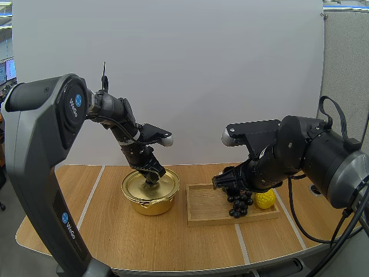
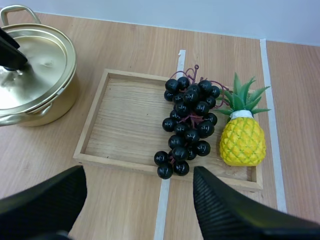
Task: Open the pot, put the grape inside, and close it
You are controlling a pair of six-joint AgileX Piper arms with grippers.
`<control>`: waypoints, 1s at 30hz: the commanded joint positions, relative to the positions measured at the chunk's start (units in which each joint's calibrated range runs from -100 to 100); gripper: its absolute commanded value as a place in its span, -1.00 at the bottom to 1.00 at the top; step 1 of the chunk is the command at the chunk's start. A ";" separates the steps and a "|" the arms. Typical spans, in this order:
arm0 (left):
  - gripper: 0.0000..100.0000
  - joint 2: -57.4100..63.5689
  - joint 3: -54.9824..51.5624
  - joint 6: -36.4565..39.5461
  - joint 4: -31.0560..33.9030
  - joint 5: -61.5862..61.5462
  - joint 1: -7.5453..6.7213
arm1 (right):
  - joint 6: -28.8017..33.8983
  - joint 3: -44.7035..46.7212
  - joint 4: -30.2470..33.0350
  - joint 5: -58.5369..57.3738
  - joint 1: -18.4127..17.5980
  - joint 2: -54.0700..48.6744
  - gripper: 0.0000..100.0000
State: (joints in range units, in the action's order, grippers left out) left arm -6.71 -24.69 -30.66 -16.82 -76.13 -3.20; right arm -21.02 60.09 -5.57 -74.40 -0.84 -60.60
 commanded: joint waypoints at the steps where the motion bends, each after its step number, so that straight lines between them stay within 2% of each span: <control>1: -1.00 0.43 0.07 1.00 0.19 -4.90 -0.18 | 0.18 -0.44 -0.24 0.54 0.17 -0.29 1.00; 11: -1.00 13.87 9.14 4.51 3.44 -13.33 -0.18 | 0.18 -0.44 -0.24 0.54 0.17 -0.29 1.00; 18: -1.00 25.65 18.03 6.95 4.32 -13.85 -0.18 | 0.18 -0.44 -0.24 0.54 0.17 -0.29 1.00; 25: -1.00 34.35 26.30 8.58 4.32 -7.70 -0.18 | 0.18 -0.44 -0.19 1.40 0.17 -0.29 1.00; 30: -1.00 37.08 32.00 12.18 6.58 -0.88 -0.18 | 0.18 -0.44 -0.06 3.43 0.17 -0.29 1.00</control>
State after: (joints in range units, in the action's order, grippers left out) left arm 29.10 5.04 -20.67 -11.52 -81.85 -3.26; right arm -21.02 60.09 -5.57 -73.17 -0.84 -60.60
